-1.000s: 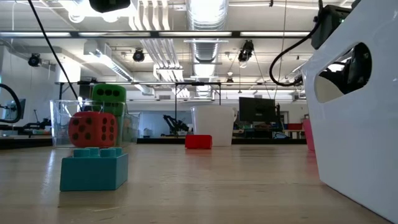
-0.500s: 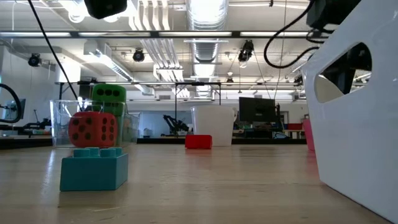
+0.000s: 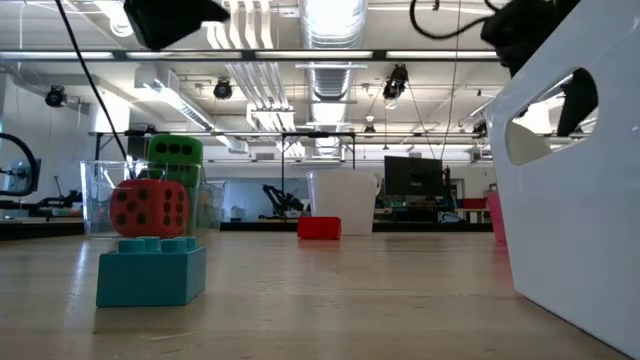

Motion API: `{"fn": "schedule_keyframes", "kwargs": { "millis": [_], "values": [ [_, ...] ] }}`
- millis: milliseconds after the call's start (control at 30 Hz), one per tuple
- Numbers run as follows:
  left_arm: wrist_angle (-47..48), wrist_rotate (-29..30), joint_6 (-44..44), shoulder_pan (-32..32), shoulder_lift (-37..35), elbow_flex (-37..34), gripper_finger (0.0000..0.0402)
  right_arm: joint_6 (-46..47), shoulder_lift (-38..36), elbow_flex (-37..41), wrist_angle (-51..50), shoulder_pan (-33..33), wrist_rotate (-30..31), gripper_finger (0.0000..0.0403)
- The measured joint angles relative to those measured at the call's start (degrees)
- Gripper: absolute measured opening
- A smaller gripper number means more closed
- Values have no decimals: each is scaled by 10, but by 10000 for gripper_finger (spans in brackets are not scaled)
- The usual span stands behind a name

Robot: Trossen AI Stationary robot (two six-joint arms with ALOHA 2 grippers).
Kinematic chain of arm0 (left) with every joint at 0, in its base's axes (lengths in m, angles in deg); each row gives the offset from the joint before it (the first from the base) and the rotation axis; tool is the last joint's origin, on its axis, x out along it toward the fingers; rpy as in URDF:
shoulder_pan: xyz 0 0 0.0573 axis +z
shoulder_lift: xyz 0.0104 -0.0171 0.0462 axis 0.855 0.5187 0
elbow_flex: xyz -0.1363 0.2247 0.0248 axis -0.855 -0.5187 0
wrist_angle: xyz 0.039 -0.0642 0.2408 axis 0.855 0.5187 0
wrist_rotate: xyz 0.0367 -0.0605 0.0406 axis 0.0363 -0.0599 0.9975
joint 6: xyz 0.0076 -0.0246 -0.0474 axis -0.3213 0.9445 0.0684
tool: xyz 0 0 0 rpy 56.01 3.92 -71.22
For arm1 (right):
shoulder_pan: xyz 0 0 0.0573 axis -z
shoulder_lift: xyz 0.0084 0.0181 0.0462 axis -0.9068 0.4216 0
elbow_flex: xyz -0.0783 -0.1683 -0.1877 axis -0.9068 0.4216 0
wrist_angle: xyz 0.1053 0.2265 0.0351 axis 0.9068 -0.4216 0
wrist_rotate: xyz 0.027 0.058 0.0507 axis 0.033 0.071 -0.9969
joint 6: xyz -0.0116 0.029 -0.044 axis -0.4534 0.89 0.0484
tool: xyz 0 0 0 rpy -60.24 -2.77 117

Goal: Pick & Place Toys
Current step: Put the light blue game piece into the pink bin

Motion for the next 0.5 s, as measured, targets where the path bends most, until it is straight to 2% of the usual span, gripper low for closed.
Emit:
{"fn": "schedule_keyframes", "kwargs": {
  "millis": [300, 500],
  "values": [
    [0, -11, -3, -3, 74, 0, 394, 3, 0, -57, 25, -82, 51, 313],
    [1, -11, -18, -4, 124, 0, 394, 5, 0, -70, 69, -132, 118, 313]
  ]
}}
